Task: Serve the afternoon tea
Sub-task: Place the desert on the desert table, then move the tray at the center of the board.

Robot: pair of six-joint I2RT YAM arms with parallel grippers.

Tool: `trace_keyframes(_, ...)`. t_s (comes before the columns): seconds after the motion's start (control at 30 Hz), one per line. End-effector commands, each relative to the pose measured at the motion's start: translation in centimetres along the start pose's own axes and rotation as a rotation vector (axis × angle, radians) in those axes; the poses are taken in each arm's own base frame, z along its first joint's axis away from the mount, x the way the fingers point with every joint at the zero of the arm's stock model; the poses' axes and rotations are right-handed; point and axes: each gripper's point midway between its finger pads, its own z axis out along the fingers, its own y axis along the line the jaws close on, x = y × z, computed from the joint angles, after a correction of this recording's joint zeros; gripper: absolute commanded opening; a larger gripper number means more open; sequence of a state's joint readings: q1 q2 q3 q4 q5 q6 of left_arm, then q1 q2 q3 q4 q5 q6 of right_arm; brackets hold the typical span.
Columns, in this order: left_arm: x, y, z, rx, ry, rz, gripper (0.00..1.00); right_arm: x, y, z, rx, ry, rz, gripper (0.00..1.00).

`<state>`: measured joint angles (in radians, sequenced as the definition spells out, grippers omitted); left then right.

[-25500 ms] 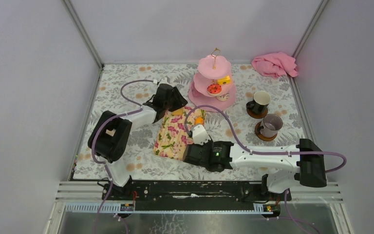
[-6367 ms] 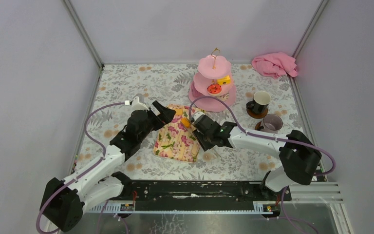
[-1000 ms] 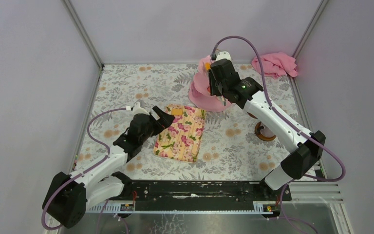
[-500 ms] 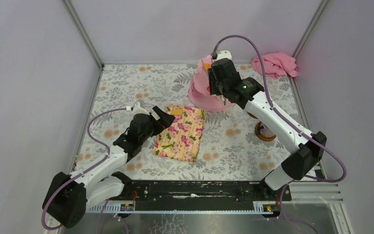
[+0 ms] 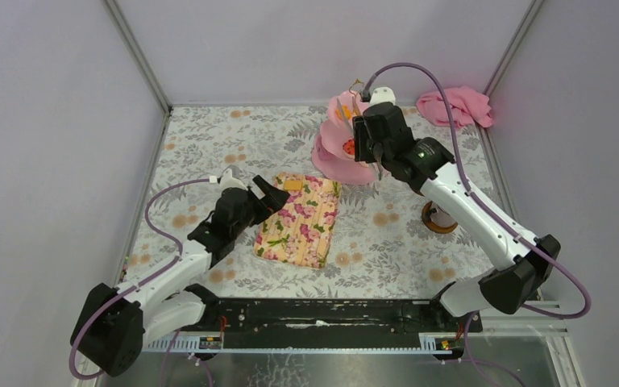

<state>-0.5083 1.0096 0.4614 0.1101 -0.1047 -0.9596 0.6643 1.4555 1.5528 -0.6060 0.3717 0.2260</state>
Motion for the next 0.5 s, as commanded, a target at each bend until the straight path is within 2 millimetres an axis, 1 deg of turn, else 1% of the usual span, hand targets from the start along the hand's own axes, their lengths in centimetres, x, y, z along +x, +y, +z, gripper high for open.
trace_keyframes(0.0, -1.3, -0.3, 0.4, -0.019, -0.037, -0.011, 1.00, -2.2, 0.5, -1.9, -0.064, -0.098, 0.051, 0.46)
trace_keyframes(0.13, -1.4, -0.1, 0.9, -0.049, -0.030, -0.030, 1.00, -2.0, 0.7, -3.2, -0.084, -0.115, 0.042, 0.46)
trace_keyframes(0.27, -2.1, -0.4, 1.6, -0.067, -0.031, -0.044, 1.00, -2.1, 1.2, -4.8, -0.109, -0.138, 0.032, 0.45)
trace_keyframes(0.37, -2.5, -0.3, 2.6, -0.093, -0.015, -0.049, 1.00, -2.0, 1.8, -6.0, -0.122, -0.147, 0.012, 0.45)
trace_keyframes(0.47, -2.7, -0.2, 3.7, -0.109, 0.008, -0.065, 1.00, -1.2, 2.8, -6.9, -0.138, -0.144, -0.011, 0.45)
